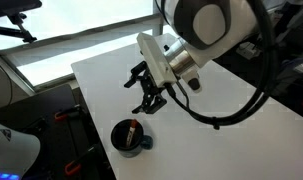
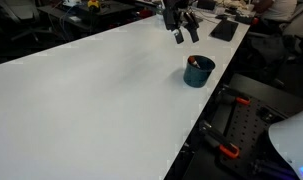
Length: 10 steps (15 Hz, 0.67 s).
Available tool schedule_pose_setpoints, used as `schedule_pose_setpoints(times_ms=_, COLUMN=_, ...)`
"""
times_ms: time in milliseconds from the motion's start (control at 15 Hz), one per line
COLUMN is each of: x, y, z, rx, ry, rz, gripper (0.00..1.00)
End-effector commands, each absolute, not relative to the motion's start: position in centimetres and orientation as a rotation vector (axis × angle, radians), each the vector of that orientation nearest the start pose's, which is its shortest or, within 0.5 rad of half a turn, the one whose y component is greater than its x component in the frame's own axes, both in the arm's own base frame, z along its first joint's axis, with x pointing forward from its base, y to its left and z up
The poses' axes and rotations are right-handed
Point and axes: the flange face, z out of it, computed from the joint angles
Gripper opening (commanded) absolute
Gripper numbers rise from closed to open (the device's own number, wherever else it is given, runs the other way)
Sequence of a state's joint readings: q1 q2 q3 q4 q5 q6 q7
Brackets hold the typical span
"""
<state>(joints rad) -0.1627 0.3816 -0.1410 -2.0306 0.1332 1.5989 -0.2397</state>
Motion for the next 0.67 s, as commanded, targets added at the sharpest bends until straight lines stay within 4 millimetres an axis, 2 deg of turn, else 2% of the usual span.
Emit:
schedule_pose_setpoints(times_ms=0, x=47.5, y=-14.1, z=21.6, rx=-2.641, ry=0.205, rz=1.091, gripper=1.0)
schedule_pose_setpoints(times_ms=400, x=46.7, y=-15.2, z=19.3, rx=-2.611, ry=0.237, rz=1.144, gripper=1.0)
schedule_pose_setpoints(times_ms=600, x=46.3, y=-15.1, z=18.9, rx=-2.59, ry=0.234, rz=1.154, gripper=1.0)
